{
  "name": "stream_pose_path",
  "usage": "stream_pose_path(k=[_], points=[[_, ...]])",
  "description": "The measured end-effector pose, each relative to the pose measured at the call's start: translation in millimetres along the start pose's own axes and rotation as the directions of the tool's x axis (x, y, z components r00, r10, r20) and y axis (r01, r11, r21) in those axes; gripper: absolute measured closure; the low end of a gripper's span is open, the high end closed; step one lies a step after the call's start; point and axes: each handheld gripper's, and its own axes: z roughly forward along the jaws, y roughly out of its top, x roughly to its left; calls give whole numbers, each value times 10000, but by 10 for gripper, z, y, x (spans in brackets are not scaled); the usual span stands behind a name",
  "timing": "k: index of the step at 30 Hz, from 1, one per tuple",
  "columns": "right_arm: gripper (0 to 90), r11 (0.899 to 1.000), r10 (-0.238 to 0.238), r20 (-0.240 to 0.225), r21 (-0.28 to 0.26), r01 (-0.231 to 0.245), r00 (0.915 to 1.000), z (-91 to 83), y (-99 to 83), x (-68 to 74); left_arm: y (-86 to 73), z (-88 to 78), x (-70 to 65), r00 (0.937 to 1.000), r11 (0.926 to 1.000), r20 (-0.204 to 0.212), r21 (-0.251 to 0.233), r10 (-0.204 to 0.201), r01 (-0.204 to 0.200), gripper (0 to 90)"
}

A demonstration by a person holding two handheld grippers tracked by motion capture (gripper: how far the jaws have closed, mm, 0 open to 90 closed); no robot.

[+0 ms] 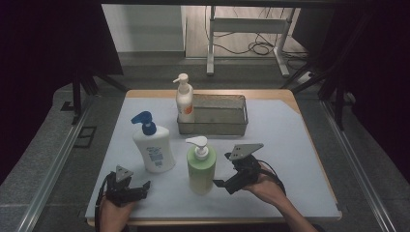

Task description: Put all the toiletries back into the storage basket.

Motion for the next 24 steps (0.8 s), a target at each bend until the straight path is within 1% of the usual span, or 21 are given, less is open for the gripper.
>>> stream_pose_path(k=[9,24], points=[[0,9996,-259,-113,-139,257,9996,73,120,84,0,0,0,10000,10000,1,8,-3,3,101],[0,9988,-403,-248,-286,396,9989,217,261,159,1,-1,0,10000,10000,-3,13,4,-4,101]])
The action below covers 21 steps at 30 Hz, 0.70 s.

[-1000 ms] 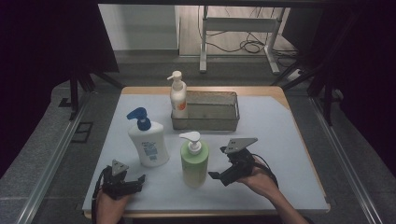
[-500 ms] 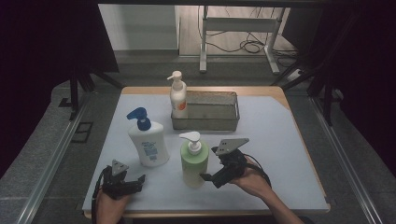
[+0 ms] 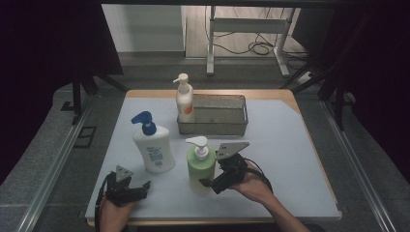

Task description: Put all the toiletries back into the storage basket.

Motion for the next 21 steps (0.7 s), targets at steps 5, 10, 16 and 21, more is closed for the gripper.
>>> stream_pose_path(k=[5,10,16,21], points=[[0,10000,5,-39,-67,-5,10000,54,35,15,0,0,0,10000,10000,3,2,-5,5,101],[13,9999,-56,-37,-163,56,10000,97,59,25,0,0,0,10000,10000,8,3,-5,5,101],[37,9995,-129,16,-301,129,9999,118,92,33,0,0,-1,10000,10000,-1,-4,-6,6,101],[105,9989,-223,-62,-412,221,9997,124,120,50,0,0,0,10000,10000,3,3,-6,6,101]])
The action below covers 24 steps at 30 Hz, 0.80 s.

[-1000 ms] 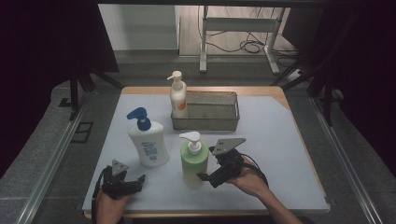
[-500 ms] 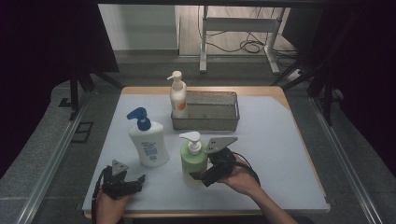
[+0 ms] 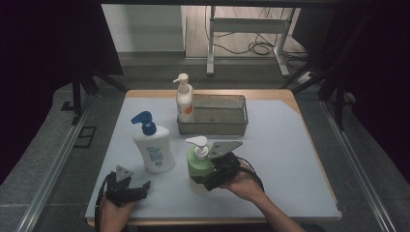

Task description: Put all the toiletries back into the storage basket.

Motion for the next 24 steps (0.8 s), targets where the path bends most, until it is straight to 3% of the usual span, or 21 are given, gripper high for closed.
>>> stream_pose_path(k=[17,24], points=[[121,9996,36,589,295,-54,9983,-35,26,50,1,0,1,10000,10000,-5,-1,14,-14,101],[122,9994,317,895,136,-331,9955,-128,89,-37,0,1,0,10000,10000,-7,-8,3,-3,101]])
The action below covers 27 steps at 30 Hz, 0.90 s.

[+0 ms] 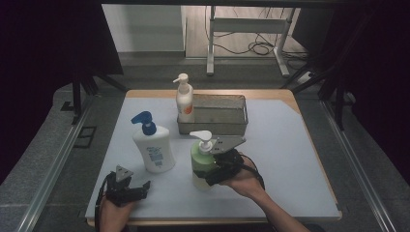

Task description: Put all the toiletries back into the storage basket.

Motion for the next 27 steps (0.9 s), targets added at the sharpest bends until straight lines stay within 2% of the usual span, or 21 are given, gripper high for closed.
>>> stream_pose_path(k=[8,27], points=[[122,9998,164,448,55,-166,9989,-32,90,-111,0,0,1,10000,10000,6,-1,2,-2,101],[123,9989,428,1118,-224,-406,9928,-76,357,-407,0,0,1,10000,10000,5,-4,4,-4,101]])
